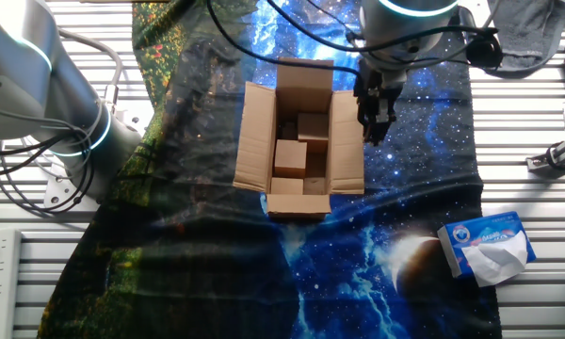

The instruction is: Cover the box

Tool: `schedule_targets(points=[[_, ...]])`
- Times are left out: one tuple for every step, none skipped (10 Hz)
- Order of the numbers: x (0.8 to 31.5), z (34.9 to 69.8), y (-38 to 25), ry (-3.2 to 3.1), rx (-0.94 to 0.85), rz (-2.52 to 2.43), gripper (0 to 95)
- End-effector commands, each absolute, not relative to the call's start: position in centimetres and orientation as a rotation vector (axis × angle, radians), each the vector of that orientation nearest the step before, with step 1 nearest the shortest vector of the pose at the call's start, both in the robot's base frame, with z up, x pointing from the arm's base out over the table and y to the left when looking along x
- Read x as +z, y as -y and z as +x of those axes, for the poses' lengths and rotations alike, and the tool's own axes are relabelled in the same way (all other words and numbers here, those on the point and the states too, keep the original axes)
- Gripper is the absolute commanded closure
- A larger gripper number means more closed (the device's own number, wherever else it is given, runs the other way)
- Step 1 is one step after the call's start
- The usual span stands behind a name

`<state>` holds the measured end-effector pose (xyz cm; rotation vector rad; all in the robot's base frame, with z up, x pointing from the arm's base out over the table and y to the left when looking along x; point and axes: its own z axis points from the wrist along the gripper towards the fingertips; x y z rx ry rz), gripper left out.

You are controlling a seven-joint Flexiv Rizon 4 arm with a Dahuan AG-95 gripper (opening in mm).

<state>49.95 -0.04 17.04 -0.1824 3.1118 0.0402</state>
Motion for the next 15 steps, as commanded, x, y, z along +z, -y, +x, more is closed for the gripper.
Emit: schedule_targets(points=[[17.0,50.0,0.0,-3.099,0.056,-0.254,95.0],[17.0,50.0,0.0,-3.099,0.056,-0.254,95.0],[17.0,50.0,0.0,-3.099,0.055,-0.256,95.0],[17.0,50.0,0.0,-3.099,0.054,-0.258,95.0],[17.0,50.0,0.0,-3.099,0.052,-0.260,95.0],[17.1,50.0,0.0,-3.100,0.050,-0.264,95.0],[17.1,50.0,0.0,-3.101,0.049,-0.266,95.0],[17.2,50.0,0.0,-3.102,0.048,-0.267,95.0],[17.2,50.1,0.0,-3.104,0.048,-0.270,95.0],[17.3,50.2,0.1,-3.106,0.048,-0.279,95.0],[17.5,50.4,0.4,-3.106,0.050,-0.292,95.0],[17.7,50.6,0.6,-3.108,0.053,-0.300,95.0],[18.2,50.9,1.3,-3.115,0.059,-0.312,95.0],[18.8,51.3,2.2,-3.116,0.077,-0.318,95.0],[19.5,51.5,3.1,-3.117,0.088,-0.321,95.0]])
